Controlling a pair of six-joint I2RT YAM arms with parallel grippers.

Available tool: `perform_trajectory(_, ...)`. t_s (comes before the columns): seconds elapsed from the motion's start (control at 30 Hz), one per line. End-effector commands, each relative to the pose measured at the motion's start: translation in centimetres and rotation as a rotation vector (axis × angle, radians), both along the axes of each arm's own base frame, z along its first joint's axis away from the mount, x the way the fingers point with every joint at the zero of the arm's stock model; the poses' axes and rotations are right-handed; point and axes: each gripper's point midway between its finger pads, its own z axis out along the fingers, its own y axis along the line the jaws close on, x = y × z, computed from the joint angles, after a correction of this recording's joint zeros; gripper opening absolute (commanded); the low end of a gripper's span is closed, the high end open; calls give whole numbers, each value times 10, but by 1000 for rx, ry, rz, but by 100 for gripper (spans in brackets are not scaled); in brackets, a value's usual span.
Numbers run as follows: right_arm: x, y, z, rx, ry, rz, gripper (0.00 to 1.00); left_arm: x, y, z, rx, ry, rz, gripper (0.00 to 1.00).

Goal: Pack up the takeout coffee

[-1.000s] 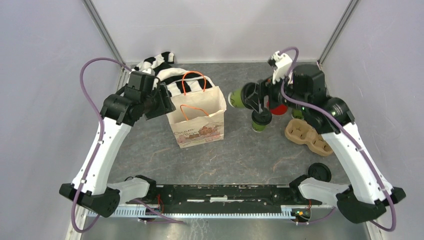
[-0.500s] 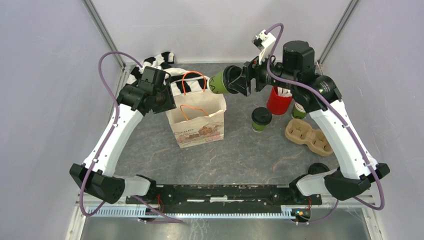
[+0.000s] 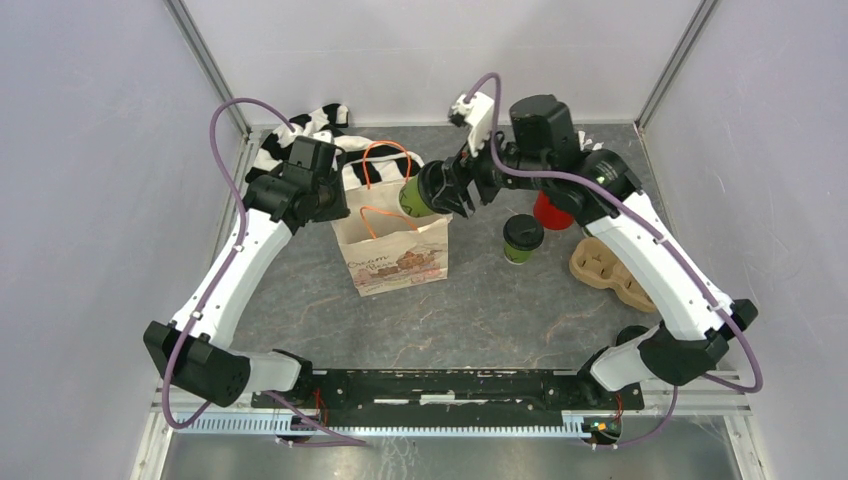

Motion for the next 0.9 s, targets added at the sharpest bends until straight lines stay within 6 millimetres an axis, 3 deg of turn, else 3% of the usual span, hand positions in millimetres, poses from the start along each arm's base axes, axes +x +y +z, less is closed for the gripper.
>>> perform_trajectory(0.0, 2, 0, 8, -82, -109, -3, 40, 19, 0, 25, 38, -168, -73, 29)
perform_trajectory(0.2, -6, 13, 0, -152, -119, 23, 38, 27, -7, 45, 19, -329, -142, 14)
perform_trajectory(0.53, -28, 23, -23, -245, -124, 24, 33, 3, -21, 58, -116, -519, -230, 2)
perform_trajectory(0.87, -63, 56, -34, -426, -300, 98, 31, -19, -21, 51, -146, -683, -285, 2)
